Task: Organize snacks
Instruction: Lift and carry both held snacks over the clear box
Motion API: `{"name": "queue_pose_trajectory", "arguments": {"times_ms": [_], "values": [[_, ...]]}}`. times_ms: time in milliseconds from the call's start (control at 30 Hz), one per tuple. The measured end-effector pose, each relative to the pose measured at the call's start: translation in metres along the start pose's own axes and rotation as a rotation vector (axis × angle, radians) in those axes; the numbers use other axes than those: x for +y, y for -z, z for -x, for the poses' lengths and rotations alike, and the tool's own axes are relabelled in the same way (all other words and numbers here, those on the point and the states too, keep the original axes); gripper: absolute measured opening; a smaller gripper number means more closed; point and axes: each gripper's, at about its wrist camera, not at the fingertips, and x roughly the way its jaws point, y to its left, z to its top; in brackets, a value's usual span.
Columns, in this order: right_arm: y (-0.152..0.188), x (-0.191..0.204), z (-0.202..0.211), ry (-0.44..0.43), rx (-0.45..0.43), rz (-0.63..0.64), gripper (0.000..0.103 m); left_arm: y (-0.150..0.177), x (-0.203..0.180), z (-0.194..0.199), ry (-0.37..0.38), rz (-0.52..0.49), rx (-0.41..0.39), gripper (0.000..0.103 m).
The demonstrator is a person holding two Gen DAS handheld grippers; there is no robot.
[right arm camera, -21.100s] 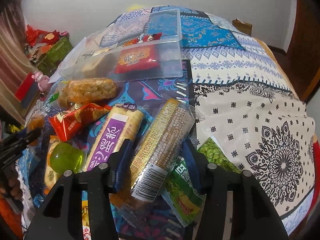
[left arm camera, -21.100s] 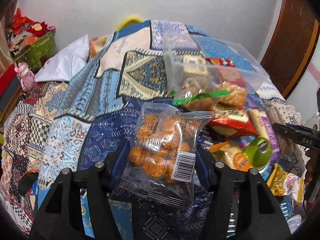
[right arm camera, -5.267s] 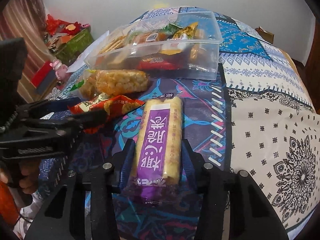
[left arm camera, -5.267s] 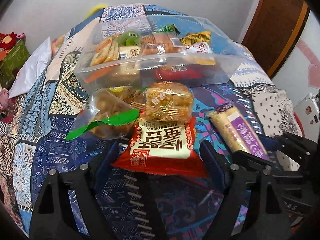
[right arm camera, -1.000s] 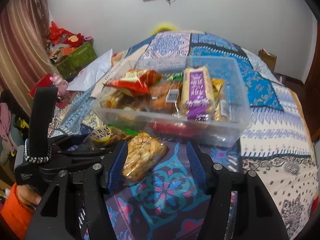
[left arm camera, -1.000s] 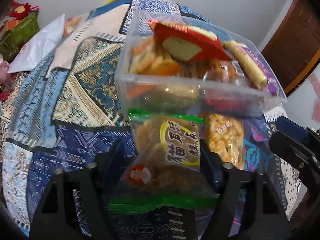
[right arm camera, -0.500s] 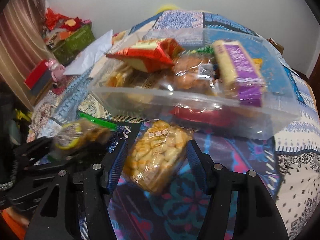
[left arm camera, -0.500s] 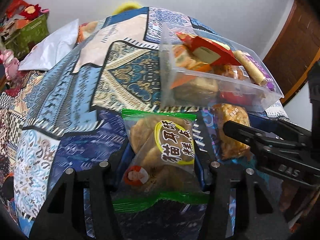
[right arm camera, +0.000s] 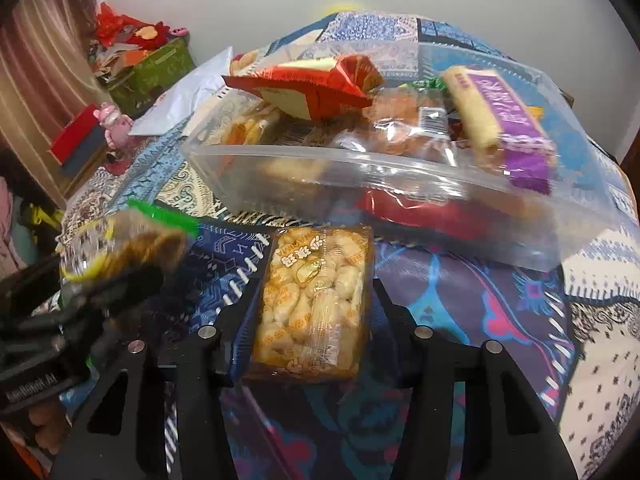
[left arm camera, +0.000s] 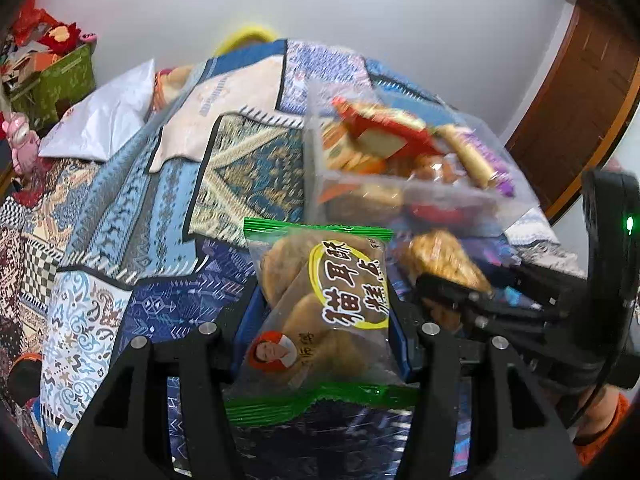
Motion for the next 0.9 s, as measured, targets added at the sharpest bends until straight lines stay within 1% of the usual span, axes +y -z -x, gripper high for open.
{"name": "queue_pose_trajectory", "arguments": {"times_ms": [67,167,267,467,667,900], "values": [[0.003,-0.003,0.009,-0.003,-0.013,-0.002,0.046,-0.005,-0.005,0.006,0.005,-0.005,-0.018,0.054],[0.004,-0.010,0.029,-0.010,-0.055,-0.013,0.046,-0.013,-0.015,0.014,0.020,-0.005,-0.045,0.054],[0.003,-0.019,0.052,-0.019,-0.109,-0.033,0.046,-0.023,-0.024,0.019,0.059,-0.006,-0.060,0.054],[-0.010,-0.038,0.088,0.015,-0.223,-0.056,0.046,-0.041,-0.048,0.022,0.059,-0.055,-0.093,0.054],[-0.032,-0.054,0.105,0.038,-0.299,-0.073,0.046,-0.066,-0.071,0.020,0.056,-0.091,-0.136,0.054],[-0.051,-0.072,0.111,0.067,-0.356,-0.098,0.046,-0.099,-0.088,0.009,0.061,-0.089,-0.175,0.054]]}}
